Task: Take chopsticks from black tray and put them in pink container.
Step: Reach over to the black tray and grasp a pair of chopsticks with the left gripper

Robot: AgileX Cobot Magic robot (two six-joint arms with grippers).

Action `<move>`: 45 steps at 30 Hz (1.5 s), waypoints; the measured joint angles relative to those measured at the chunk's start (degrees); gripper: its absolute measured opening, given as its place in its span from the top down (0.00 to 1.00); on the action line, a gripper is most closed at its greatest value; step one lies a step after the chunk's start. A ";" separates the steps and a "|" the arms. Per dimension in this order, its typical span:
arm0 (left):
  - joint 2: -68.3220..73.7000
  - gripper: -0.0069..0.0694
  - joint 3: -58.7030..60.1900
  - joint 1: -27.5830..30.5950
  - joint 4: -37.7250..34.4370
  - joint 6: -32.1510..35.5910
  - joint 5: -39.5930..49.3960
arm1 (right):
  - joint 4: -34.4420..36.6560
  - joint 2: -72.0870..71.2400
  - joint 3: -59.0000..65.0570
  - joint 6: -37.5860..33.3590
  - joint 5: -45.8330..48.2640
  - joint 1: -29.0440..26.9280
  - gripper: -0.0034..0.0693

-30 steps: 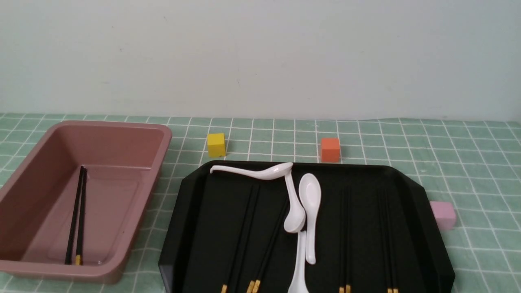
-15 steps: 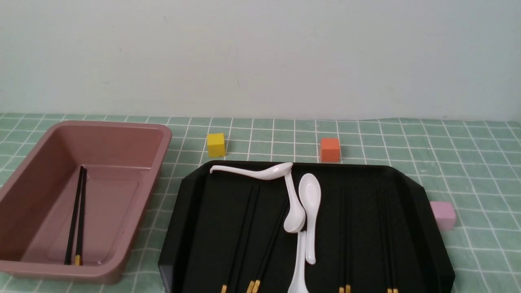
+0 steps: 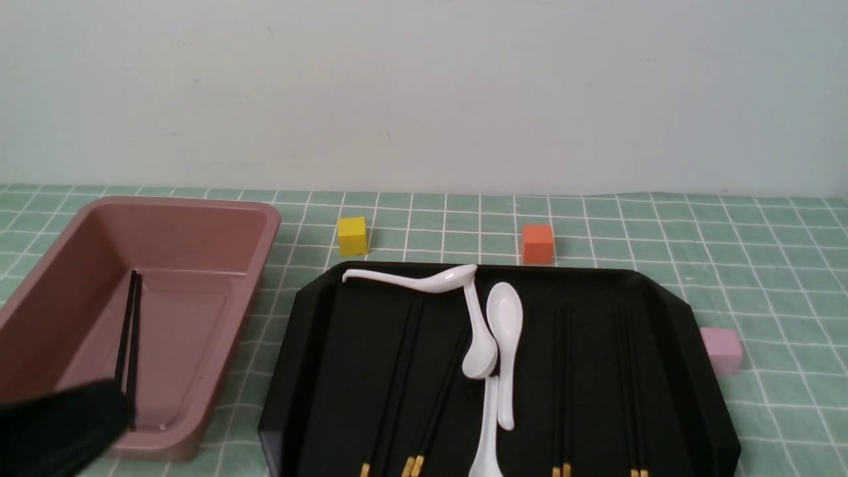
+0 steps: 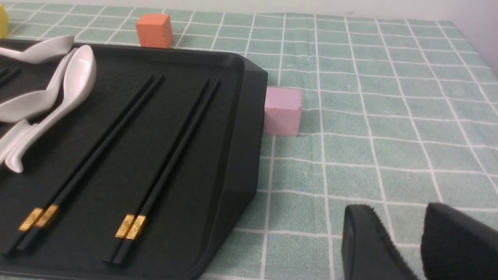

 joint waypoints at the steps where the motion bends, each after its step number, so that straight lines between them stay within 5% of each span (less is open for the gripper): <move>1: 5.18 0.86 -2.60 0.00 3.98 0.15 4.99 | 0.00 0.00 0.00 0.00 0.00 0.00 0.62; 5: 25.20 0.86 -11.65 0.00 16.98 2.85 21.08 | 0.00 0.00 0.00 0.00 0.00 0.00 0.62; 10: 42.83 0.88 -18.22 0.00 23.65 4.37 25.80 | 0.00 0.00 0.00 0.00 0.00 0.00 0.62; 14: 52.14 0.89 -21.92 -3.22 24.20 3.75 25.27 | 0.00 0.00 0.00 0.00 0.00 0.00 0.62; 19: 56.82 0.88 -25.34 -14.11 26.80 -1.73 20.66 | 0.00 0.00 0.00 0.00 0.00 0.00 0.62; 28: 66.49 0.62 -35.28 -30.48 41.96 -15.03 11.75 | 0.00 0.00 0.00 0.00 0.00 0.00 0.62; 35: 76.70 0.43 -43.97 -32.16 45.53 -15.42 12.40 | 0.00 0.00 0.00 0.00 0.00 0.00 0.62; 45: 84.27 0.42 -46.11 -32.16 48.74 -15.42 10.57 | 0.00 0.00 0.00 0.00 0.00 0.00 0.62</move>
